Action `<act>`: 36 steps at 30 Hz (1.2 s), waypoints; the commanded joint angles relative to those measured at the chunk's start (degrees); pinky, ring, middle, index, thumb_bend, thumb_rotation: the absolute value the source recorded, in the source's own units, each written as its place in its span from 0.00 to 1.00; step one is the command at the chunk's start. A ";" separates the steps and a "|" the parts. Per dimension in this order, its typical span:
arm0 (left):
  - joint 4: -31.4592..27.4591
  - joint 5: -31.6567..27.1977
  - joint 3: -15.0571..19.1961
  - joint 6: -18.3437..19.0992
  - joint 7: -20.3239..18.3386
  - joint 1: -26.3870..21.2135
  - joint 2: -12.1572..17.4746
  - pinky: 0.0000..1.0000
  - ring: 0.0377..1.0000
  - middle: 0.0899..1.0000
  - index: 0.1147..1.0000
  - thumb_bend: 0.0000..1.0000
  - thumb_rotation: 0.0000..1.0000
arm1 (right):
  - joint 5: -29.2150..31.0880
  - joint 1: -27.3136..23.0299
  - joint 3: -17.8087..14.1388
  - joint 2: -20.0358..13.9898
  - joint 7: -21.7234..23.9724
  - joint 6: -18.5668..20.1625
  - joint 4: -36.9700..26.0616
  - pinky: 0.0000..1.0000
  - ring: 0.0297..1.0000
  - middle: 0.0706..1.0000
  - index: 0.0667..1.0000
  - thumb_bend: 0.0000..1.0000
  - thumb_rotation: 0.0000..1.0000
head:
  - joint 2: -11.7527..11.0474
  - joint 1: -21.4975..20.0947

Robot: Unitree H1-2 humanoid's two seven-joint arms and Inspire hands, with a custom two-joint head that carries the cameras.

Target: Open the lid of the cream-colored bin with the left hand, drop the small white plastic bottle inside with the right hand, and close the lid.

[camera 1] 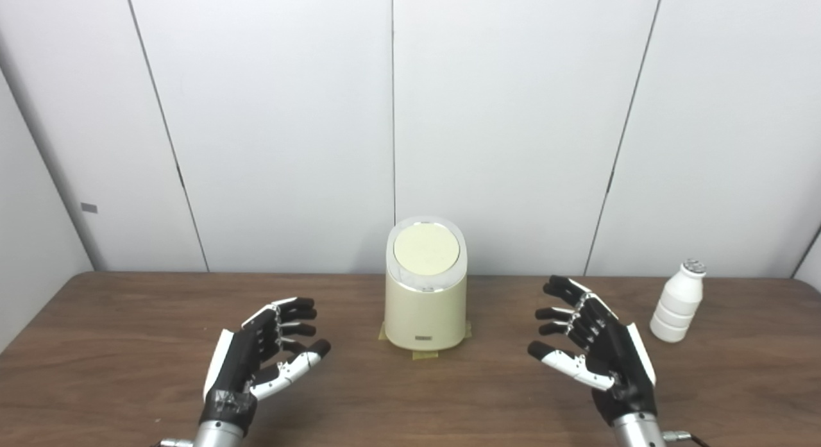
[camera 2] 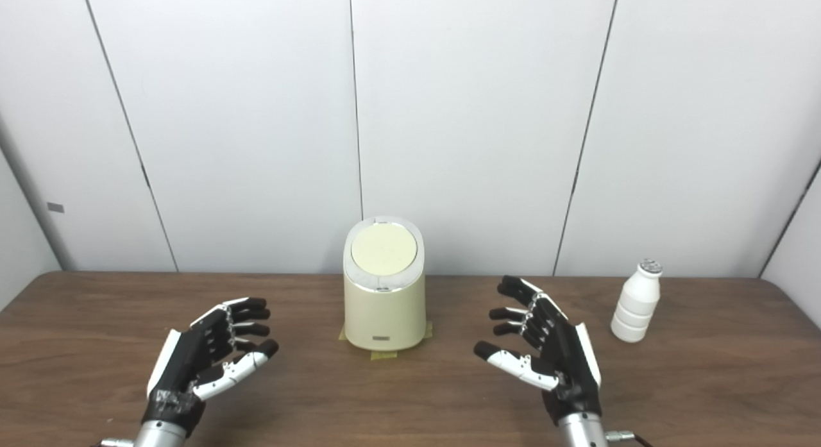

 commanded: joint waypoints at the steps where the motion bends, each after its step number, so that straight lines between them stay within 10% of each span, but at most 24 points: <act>1: -1.32 -0.42 0.08 -1.32 0.09 -2.37 0.42 0.52 0.64 0.68 0.69 0.68 0.15 | 0.41 -1.67 -0.26 -0.06 -0.02 -1.36 -1.77 0.55 0.63 0.77 0.74 0.84 0.23 | 0.08 0.01; 22: -0.96 0.01 0.16 -1.67 0.76 -2.67 -0.03 0.52 0.65 0.70 0.71 0.67 0.20 | 0.07 -2.03 -0.03 0.06 -0.28 -1.34 -1.20 0.54 0.62 0.76 0.74 0.83 0.23 | -0.28 0.06; 36: -3.05 3.82 -1.05 1.90 3.41 -8.86 -2.02 0.82 0.85 0.86 0.88 0.75 0.35 | -0.66 -2.57 -0.19 -0.17 -0.83 -2.03 0.16 0.55 0.62 0.76 0.74 0.82 0.22 | -1.22 0.75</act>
